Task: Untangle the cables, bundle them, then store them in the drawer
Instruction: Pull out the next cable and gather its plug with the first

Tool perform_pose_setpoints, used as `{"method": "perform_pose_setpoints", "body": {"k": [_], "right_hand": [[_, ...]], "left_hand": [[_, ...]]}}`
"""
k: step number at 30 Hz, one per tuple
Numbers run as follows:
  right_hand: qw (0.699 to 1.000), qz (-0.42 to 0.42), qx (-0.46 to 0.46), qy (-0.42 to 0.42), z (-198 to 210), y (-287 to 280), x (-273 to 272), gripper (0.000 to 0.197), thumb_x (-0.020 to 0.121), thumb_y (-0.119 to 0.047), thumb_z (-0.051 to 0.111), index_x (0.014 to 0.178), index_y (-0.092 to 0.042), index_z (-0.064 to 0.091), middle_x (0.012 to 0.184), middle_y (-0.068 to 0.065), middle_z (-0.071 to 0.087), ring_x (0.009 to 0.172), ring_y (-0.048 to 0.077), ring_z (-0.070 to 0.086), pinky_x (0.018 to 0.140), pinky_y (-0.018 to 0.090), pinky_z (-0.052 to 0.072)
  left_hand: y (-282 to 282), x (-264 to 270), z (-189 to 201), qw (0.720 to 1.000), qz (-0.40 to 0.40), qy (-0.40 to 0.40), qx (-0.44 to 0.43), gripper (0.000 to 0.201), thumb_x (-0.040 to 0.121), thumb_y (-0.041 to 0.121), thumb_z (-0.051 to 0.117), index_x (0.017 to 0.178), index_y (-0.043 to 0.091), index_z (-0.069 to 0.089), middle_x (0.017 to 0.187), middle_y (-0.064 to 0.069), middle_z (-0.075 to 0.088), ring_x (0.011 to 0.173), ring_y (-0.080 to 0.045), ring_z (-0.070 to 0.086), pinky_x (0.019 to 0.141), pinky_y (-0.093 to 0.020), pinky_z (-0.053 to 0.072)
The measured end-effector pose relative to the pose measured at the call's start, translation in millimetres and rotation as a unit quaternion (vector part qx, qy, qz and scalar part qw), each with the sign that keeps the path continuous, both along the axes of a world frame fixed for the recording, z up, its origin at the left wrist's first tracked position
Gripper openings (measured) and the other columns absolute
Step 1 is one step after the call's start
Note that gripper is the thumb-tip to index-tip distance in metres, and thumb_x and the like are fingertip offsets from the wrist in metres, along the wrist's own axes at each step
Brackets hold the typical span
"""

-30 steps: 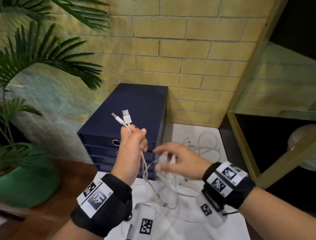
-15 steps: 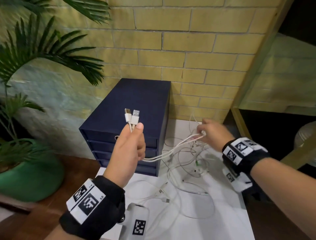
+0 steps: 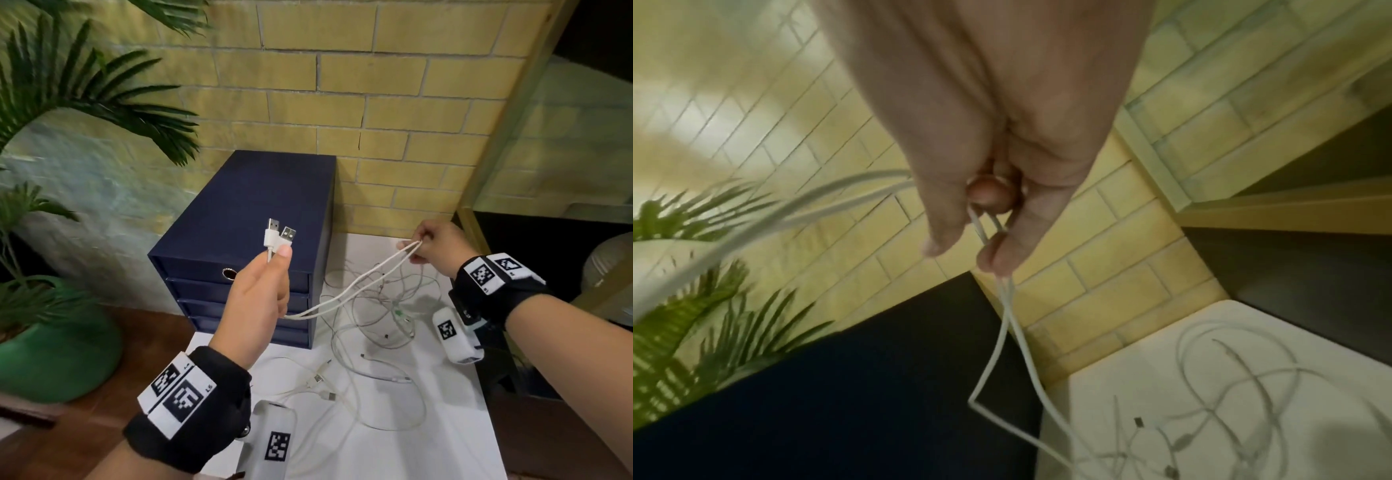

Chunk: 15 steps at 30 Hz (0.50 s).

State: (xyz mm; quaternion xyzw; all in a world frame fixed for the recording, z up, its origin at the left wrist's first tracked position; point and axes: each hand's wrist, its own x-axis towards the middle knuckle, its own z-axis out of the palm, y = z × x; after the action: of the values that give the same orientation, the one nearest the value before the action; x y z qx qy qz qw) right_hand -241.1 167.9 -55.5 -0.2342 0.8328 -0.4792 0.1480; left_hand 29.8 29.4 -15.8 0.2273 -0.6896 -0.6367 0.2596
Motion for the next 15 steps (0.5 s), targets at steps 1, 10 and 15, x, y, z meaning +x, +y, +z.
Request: {"method": "perform_pose_setpoints", "body": {"k": [1, 10, 15], "right_hand": [[0.999, -0.022, -0.034, 0.022, 1.7, -2.8, -2.5, 0.032, 0.074, -0.006, 0.076, 0.06, -0.018, 0.05, 0.064, 0.007, 0.051, 0.075, 0.028, 0.066, 0.07, 0.035, 0.058], [0.99, -0.003, -0.089, 0.107, -7.6, -8.0, 5.5, 0.026, 0.085, -0.004, 0.062, 0.076, -0.027, 0.055, 0.08, -0.004, 0.063, 0.076, 0.002, 0.062, 0.075, 0.021, 0.048], [0.991, 0.093, 0.09, -0.017, -88.0, 16.6, 21.7, 0.023, 0.08, -0.01, 0.067, 0.073, -0.031, 0.06, 0.086, 0.005, 0.069, 0.088, 0.033, 0.068, 0.084, 0.048, 0.055]], "left_hand": [[0.3, -0.8, -0.6, 1.0, 0.001, 0.002, 0.001, 0.042, 0.099, 0.036, 0.04, 0.07, 0.012, 0.023, 0.06, -0.003, 0.02, 0.056, -0.019, 0.016, 0.051, -0.031, 0.023], [-4.0, -5.8, -9.7, 1.0, 0.003, -0.006, 0.003, 0.05, 0.088, 0.052, 0.036, 0.073, 0.004, 0.037, 0.063, -0.007, 0.023, 0.056, -0.017, 0.022, 0.053, -0.025, 0.032], [-5.7, -5.8, -29.0, 1.0, -0.011, -0.013, 0.019, 0.041, 0.09, 0.052, 0.036, 0.078, 0.013, 0.044, 0.061, 0.001, 0.026, 0.057, -0.013, 0.024, 0.059, -0.031, 0.031]]}}
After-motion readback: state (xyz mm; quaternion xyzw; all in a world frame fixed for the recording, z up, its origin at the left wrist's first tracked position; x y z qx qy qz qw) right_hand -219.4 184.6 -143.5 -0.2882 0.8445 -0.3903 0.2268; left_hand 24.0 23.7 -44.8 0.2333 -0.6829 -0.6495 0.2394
